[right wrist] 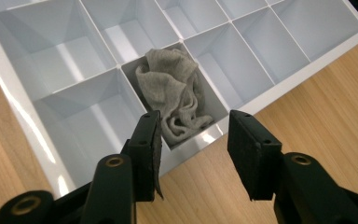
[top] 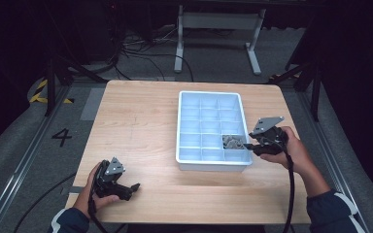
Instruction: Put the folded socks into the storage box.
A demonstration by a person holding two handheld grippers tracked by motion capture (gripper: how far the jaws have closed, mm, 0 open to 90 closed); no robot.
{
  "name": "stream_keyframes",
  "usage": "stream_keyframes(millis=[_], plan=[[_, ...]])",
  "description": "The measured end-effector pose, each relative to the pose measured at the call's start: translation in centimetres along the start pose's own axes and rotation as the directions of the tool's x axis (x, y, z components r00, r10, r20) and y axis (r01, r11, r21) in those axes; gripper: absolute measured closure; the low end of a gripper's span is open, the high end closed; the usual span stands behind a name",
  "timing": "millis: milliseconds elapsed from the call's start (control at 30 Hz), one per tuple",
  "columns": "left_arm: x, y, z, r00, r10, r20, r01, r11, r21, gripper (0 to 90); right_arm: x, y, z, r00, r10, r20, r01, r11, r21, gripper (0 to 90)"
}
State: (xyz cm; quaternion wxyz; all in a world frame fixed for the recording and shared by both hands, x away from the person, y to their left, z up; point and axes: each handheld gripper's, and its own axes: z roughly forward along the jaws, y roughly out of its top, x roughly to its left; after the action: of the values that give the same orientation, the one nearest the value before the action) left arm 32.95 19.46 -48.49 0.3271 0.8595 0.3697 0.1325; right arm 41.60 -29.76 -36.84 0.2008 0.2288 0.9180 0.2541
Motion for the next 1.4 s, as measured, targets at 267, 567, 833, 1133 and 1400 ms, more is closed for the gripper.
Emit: stream_keyframes(millis=[267, 567, 833, 1133, 1400], plan=[[0.0, 0.0, 0.0, 1.0000, 0.001, 0.000, -0.001, 1.0000, 0.001, 0.2, 0.7, -1.5, -1.7, 0.9998, -0.009, 0.019, 0.010, 0.999, -0.033, 50.3], [0.0, 0.0, 0.0, 1.0000, -0.002, -0.001, 0.002, 1.0000, 0.000, 0.2, 1.4, -3.3, -3.3, 0.9994, -0.006, 0.034, 0.008, 0.997, -0.075, 48.5], [-0.1, 0.0, 0.0, 1.0000, -0.005, -0.004, 0.005, 1.0000, 0.000, 0.3, 1.8, -5.7, -3.4, 0.9992, 0.004, 0.039, -0.001, 0.998, -0.063, 46.9], [-0.1, 0.0, 0.0, 1.0000, -0.004, -0.006, 0.004, 1.0000, 0.000, 0.3, 1.6, -9.0, -3.3, 0.9974, 0.039, 0.060, -0.036, 0.998, -0.046, 44.6], [-0.1, 0.0, 0.0, 1.0000, -0.004, -0.007, 0.004, 1.0000, 0.001, 0.3, 1.7, -11.7, -3.2, 0.9962, 0.057, 0.066, -0.053, 0.997, -0.058, 43.4]])
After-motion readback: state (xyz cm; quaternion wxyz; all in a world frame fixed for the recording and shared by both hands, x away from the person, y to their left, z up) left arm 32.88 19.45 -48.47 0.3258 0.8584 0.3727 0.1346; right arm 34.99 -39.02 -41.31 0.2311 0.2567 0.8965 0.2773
